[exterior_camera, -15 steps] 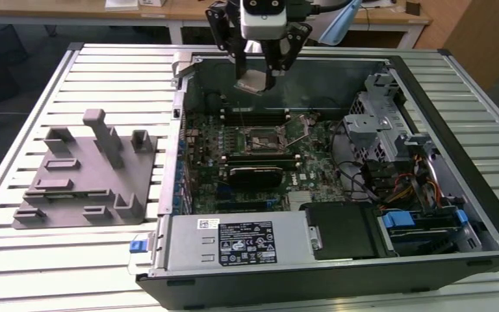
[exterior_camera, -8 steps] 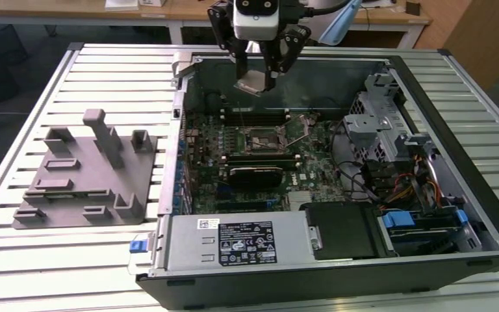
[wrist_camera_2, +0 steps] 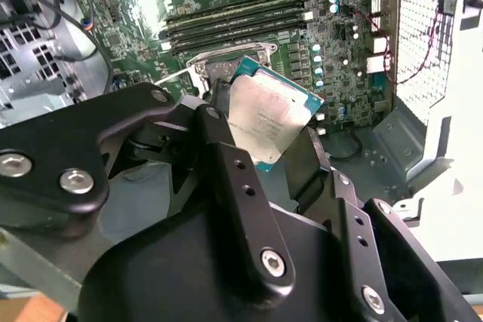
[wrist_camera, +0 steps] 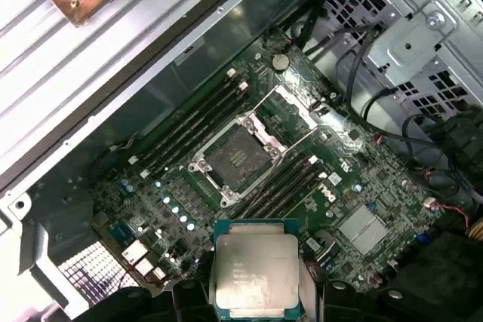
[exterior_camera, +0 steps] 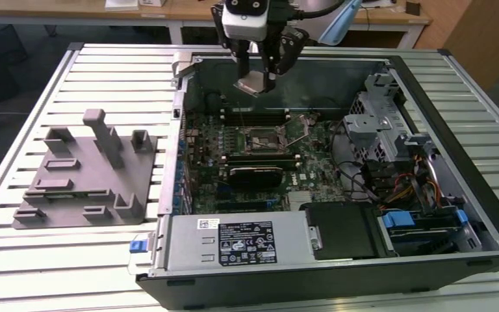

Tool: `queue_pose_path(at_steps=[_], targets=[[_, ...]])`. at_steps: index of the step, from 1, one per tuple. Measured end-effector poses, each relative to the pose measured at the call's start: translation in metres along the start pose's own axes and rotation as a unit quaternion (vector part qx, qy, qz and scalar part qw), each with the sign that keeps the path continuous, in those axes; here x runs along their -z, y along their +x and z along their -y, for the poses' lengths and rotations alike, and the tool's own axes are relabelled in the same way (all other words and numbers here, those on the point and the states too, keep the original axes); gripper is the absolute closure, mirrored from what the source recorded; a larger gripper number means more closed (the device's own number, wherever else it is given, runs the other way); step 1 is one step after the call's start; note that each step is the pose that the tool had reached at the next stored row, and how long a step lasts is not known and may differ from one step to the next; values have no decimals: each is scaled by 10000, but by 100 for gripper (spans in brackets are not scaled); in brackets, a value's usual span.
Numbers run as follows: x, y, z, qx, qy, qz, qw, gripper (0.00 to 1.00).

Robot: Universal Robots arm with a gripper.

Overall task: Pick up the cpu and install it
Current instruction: 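Place the cpu into insertion slot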

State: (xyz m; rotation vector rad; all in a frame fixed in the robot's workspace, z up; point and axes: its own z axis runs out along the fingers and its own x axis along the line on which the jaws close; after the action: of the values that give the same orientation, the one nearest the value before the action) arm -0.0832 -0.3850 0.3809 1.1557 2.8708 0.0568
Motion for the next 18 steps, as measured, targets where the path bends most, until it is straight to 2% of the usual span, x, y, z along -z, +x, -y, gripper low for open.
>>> queue_pose_path(at_steps=[4,7,13,18], targets=[[-5,3,-3,-257,8,13,9997,47],[-8,5,-5,-465,14,24,9989,47],[-15,9,-9,-854,25,44,9963,47],[-24,12,-11,-1150,34,59,9933,47]])
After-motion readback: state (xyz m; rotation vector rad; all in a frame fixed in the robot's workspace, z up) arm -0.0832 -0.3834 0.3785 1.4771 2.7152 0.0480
